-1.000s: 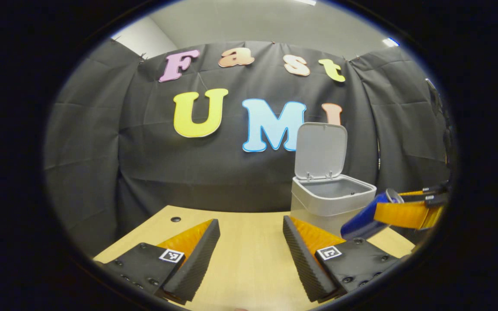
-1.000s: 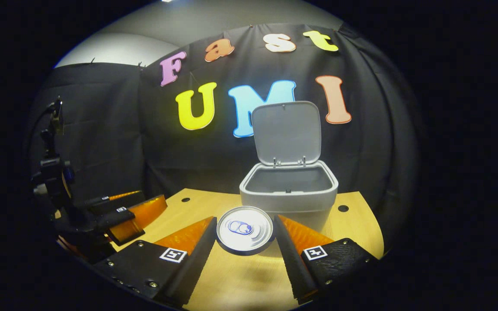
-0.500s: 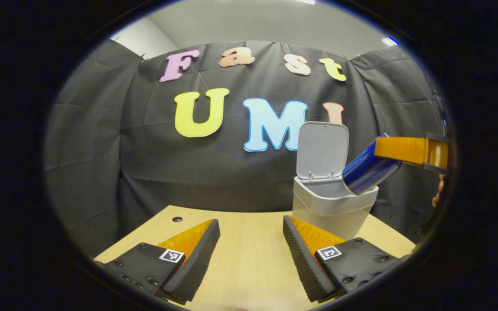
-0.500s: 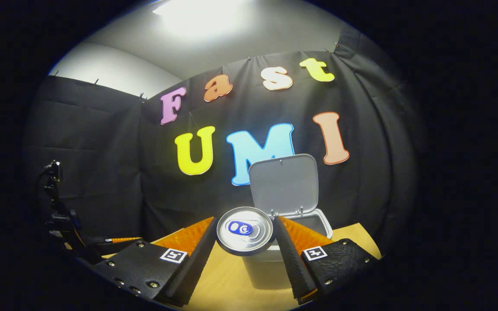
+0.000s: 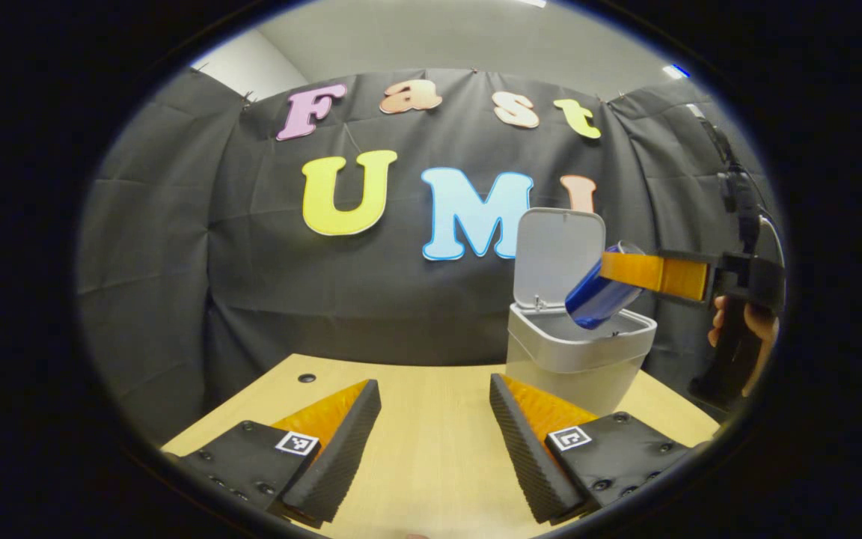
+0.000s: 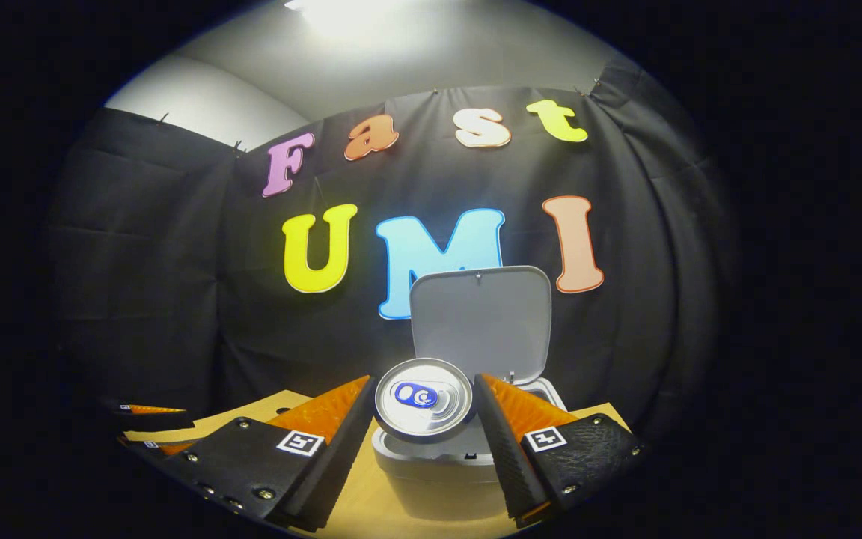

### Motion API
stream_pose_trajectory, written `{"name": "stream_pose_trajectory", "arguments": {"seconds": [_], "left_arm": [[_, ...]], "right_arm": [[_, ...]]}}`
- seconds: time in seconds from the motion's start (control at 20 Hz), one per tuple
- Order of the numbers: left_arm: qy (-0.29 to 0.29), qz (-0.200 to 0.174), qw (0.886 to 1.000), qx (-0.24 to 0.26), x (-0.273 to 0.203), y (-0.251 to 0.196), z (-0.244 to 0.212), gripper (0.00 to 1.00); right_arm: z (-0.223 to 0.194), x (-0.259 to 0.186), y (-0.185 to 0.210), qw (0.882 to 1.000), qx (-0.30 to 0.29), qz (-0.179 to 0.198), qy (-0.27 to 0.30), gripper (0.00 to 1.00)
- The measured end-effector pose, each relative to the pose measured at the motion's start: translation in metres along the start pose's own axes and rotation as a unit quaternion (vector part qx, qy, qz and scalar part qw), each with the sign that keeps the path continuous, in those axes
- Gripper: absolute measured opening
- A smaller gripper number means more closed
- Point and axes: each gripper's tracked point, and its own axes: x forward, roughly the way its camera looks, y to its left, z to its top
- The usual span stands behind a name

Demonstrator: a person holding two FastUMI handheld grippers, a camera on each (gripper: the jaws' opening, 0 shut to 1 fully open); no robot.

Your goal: Press the lid of the desktop garbage bin to open it, pick up the crumpled paper on the desktop and throw it into the bin, then pick up the pop can on the desktop and drop it into the bin, and finally close the garbage bin lid.

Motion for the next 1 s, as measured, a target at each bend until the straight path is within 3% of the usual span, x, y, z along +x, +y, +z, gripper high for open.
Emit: {"name": "stream_pose_trajectory", "arguments": {"seconds": [0.45,0.5,0.55,0.9,1.0], "left_arm": [[0.006,0.012,1.000,0.000,-0.002,0.012,-0.004,0.98],[0.006,0.012,1.000,-0.001,-0.002,0.012,-0.004,0.98],[0.005,0.010,1.000,-0.003,-0.003,0.012,-0.005,0.98],[0.001,-0.004,1.000,-0.003,-0.007,0.014,-0.003,0.98],[0.001,-0.012,1.000,-0.005,-0.009,0.016,-0.003,0.94]], "right_arm": [[-0.029,0.011,0.002,0.999,-0.034,-0.008,0.033,0.85],[-0.028,0.011,0.002,0.999,-0.035,-0.009,0.033,0.93],[-0.028,0.010,0.001,0.999,-0.037,-0.011,0.031,0.85],[-0.018,0.001,-0.001,0.998,-0.055,-0.032,0.029,0.90],[-0.013,0.000,0.000,0.997,-0.062,-0.039,0.028,0.91]]}}
